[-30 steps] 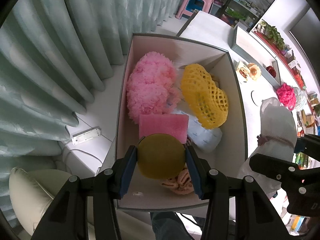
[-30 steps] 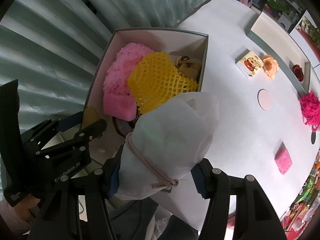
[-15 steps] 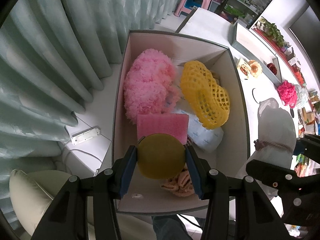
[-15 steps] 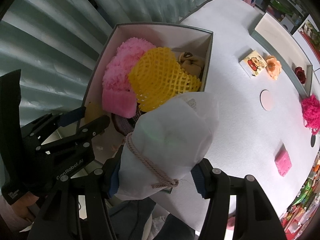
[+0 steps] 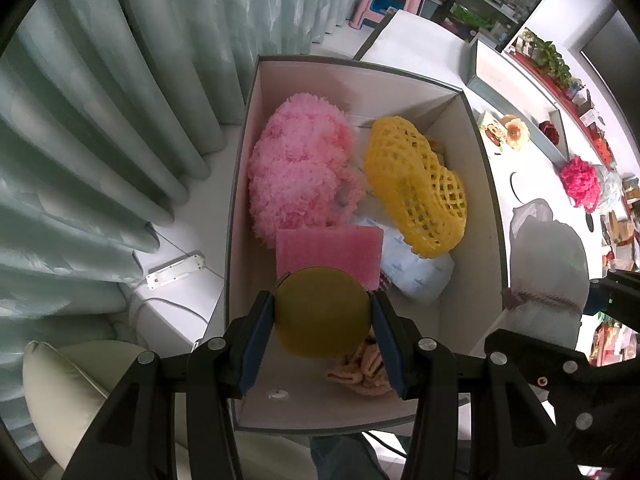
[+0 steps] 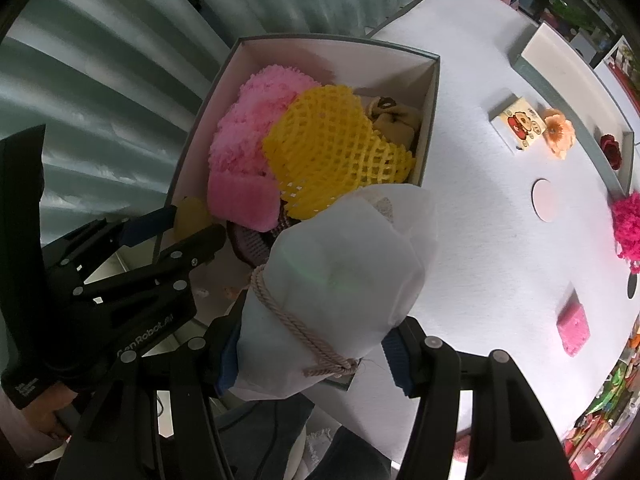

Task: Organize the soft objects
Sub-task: 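Carry brown sponge and white cloth bag to the white box and release both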

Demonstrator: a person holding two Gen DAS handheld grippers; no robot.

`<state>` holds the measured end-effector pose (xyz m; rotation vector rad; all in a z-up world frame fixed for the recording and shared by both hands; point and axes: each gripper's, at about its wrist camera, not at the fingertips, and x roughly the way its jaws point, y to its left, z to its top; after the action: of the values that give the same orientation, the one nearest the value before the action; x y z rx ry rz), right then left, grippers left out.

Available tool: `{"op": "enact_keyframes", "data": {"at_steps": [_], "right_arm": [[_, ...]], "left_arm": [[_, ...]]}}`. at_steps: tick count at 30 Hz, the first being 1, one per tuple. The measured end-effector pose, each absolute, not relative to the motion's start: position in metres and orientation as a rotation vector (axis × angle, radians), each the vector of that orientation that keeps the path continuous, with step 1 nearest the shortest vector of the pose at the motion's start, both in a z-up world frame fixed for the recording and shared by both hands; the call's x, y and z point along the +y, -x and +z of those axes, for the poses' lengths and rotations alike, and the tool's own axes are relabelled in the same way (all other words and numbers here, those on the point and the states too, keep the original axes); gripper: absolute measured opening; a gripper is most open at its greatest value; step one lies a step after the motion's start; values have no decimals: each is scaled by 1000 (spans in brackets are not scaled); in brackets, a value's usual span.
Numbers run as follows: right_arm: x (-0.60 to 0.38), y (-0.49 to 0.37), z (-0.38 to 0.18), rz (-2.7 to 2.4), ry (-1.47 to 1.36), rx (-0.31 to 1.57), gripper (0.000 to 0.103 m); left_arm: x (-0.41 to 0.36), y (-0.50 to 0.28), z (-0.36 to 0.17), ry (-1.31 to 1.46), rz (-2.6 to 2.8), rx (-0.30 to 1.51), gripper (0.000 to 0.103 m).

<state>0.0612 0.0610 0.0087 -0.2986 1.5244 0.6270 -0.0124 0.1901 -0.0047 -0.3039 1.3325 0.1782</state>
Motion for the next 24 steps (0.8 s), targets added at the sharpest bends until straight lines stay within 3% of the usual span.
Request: {"op": "enact_keyframes", "data": {"at_steps": [18, 19, 21, 24], "right_arm": [[71, -62, -6, 624, 332, 1542, 66], [70, -62, -6, 623, 332, 1544, 70], [66, -64, -8, 614, 319, 1549, 78], [58, -67, -6, 603, 286, 1546, 82]], "left_arm": [[189, 8, -12, 289, 179, 1352, 52], [189, 8, -13, 290, 182, 1354, 54], [193, 9, -13, 293, 206, 1354, 82], [197, 12, -11, 303, 211, 1341, 82]]}}
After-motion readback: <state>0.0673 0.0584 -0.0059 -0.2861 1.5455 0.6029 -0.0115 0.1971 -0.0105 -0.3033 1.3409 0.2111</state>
